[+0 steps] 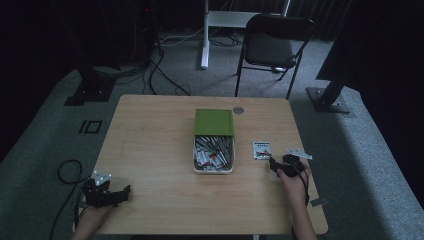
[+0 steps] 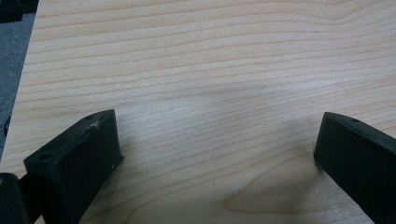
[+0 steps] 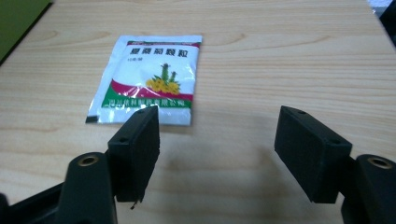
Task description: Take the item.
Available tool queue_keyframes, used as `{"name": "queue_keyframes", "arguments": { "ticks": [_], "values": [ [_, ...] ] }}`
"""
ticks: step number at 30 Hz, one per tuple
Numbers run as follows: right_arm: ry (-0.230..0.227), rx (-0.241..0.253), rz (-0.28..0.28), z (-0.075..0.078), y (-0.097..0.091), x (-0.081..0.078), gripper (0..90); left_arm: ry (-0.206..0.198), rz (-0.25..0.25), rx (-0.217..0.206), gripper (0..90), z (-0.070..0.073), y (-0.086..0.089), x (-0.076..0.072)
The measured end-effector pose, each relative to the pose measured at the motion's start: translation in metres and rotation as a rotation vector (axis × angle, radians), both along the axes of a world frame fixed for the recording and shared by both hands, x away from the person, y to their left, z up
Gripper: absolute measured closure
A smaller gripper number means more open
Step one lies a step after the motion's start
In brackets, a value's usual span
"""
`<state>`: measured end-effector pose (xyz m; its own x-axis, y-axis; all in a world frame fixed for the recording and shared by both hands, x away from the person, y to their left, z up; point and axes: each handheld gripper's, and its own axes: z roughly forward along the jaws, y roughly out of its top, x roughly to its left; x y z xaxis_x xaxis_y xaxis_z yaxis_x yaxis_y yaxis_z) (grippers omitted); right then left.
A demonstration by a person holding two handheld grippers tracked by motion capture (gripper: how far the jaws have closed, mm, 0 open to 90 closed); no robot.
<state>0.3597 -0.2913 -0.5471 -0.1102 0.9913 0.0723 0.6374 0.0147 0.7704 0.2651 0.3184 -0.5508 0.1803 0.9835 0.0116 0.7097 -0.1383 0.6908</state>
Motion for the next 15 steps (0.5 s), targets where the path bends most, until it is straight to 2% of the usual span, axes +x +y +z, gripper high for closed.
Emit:
{"name": "queue_keyframes", "arguments": {
  "ticks": [8,15],
  "values": [
    [-0.027,0.002,-0.027,0.007,-0.007,-0.02,28.1,0.0,0.0,0.0,1.3,0.0,0.0,0.0],
    [-0.015,-0.008,-0.028,0.005,-0.014,-0.036,24.3,0.0,0.0,0.0,1.3,0.0,0.0,0.0]
  ]
}}
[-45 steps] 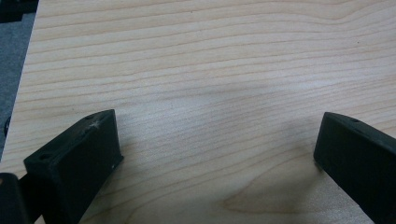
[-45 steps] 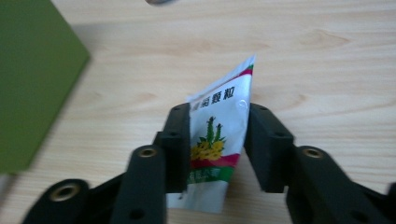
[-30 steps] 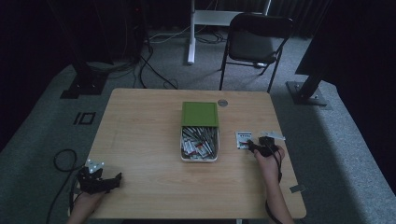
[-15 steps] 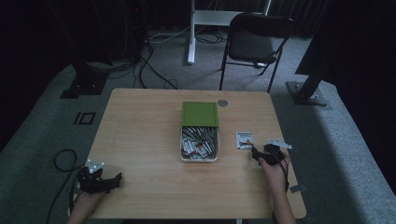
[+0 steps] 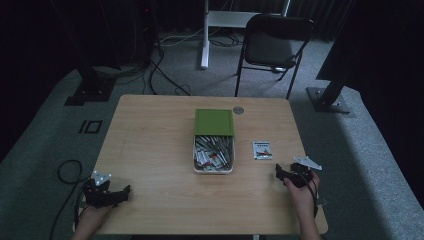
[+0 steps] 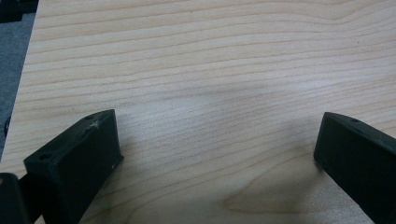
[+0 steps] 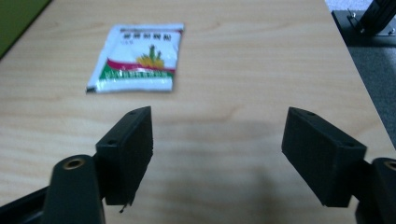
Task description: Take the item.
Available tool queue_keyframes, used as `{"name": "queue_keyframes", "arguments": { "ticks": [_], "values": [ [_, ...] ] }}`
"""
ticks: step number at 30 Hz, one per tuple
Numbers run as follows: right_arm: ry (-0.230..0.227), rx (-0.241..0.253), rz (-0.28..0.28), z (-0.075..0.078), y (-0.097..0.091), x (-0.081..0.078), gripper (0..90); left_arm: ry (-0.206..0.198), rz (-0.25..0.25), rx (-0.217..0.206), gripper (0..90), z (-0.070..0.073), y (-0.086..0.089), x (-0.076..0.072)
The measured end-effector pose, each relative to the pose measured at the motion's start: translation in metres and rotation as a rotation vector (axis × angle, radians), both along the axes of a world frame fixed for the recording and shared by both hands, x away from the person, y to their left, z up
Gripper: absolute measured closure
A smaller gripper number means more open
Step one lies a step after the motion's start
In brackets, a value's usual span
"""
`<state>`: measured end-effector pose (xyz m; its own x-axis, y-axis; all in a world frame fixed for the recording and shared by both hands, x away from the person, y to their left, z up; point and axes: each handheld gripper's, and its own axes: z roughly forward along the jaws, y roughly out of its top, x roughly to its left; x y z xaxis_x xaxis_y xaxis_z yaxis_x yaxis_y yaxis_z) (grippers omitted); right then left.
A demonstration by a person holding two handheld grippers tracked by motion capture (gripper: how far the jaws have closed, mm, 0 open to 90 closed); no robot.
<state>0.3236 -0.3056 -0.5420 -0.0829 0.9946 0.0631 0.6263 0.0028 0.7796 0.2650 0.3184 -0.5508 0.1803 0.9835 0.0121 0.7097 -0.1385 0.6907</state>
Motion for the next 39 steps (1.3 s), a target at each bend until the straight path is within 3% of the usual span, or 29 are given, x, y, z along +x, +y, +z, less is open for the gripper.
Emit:
{"name": "queue_keyframes", "arguments": {
  "ticks": [10,23,31,34,39],
  "values": [
    [0.039,-0.005,-0.013,-0.01,-0.013,-0.023,20.5,0.001,-0.001,0.001,1.3,0.0,0.0,0.0],
    [0.061,-0.011,-0.026,-0.011,-0.019,-0.049,19.7,0.001,0.0,0.001,1.3,0.0,0.0,0.0],
    [0.062,-0.021,-0.032,-0.014,-0.02,-0.055,19.1,0.001,0.0,0.001,1.3,0.0,0.0,0.0],
    [0.067,-0.053,-0.034,-0.014,-0.019,-0.055,18.3,0.0,0.0,0.001,1.3,0.0,0.0,0.0],
    [0.067,-0.051,-0.031,-0.015,-0.019,-0.055,17.9,0.0,0.0,0.001,1.3,0.0,0.0,0.0]
  ]
}}
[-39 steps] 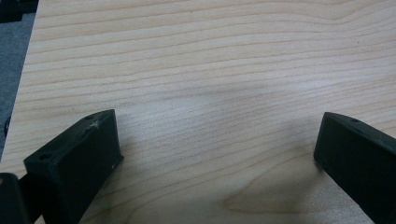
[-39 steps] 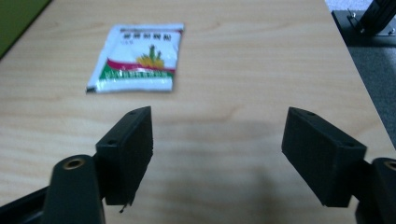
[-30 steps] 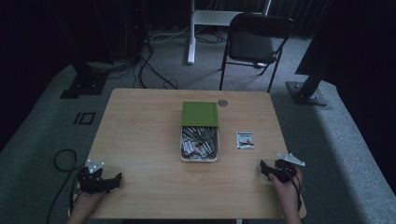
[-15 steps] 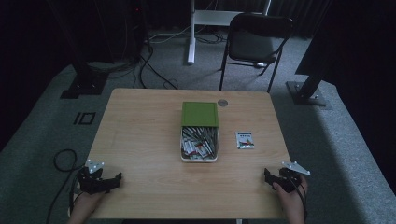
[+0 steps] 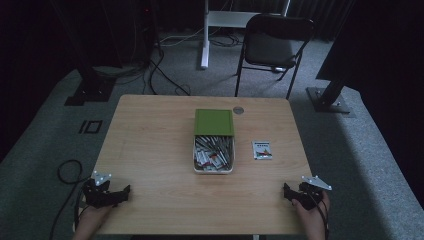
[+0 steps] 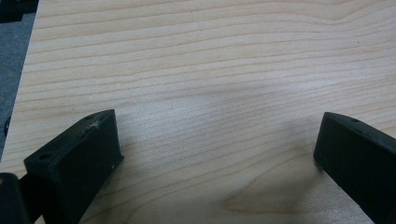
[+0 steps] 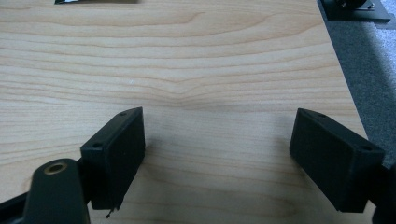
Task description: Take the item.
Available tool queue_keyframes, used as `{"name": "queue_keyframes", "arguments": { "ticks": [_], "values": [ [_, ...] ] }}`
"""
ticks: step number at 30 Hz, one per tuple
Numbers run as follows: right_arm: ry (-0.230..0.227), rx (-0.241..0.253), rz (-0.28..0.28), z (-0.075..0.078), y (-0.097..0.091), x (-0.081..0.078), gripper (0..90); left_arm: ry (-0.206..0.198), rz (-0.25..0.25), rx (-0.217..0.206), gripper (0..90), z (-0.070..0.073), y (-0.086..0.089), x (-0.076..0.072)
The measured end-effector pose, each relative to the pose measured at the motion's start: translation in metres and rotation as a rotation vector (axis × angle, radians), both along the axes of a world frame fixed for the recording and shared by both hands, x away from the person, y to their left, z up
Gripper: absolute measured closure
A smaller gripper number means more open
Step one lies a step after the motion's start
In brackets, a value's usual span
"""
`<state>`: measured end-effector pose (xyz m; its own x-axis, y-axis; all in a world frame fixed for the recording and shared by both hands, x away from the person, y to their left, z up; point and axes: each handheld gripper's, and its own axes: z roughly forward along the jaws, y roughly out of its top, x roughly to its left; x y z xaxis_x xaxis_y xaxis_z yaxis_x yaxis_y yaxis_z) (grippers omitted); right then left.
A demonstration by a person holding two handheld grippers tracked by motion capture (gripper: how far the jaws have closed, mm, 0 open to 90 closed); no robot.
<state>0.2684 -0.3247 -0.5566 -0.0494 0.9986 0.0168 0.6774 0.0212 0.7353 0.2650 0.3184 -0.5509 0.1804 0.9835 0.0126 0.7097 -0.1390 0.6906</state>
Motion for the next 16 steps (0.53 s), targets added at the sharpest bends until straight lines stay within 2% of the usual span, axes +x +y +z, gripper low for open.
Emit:
{"name": "queue_keyframes", "arguments": {
  "ticks": [4,16],
  "values": [
    [0.008,-0.001,0.013,-0.0004,0.0004,0.0009,13.4,0.0,0.0,0.0,1.3,0.0,0.0,0.0],
    [0.007,-0.002,0.006,-0.0005,0.0001,0.0009,13.5,0.001,0.0,0.0,1.3,0.0,0.0,0.0]
  ]
}}
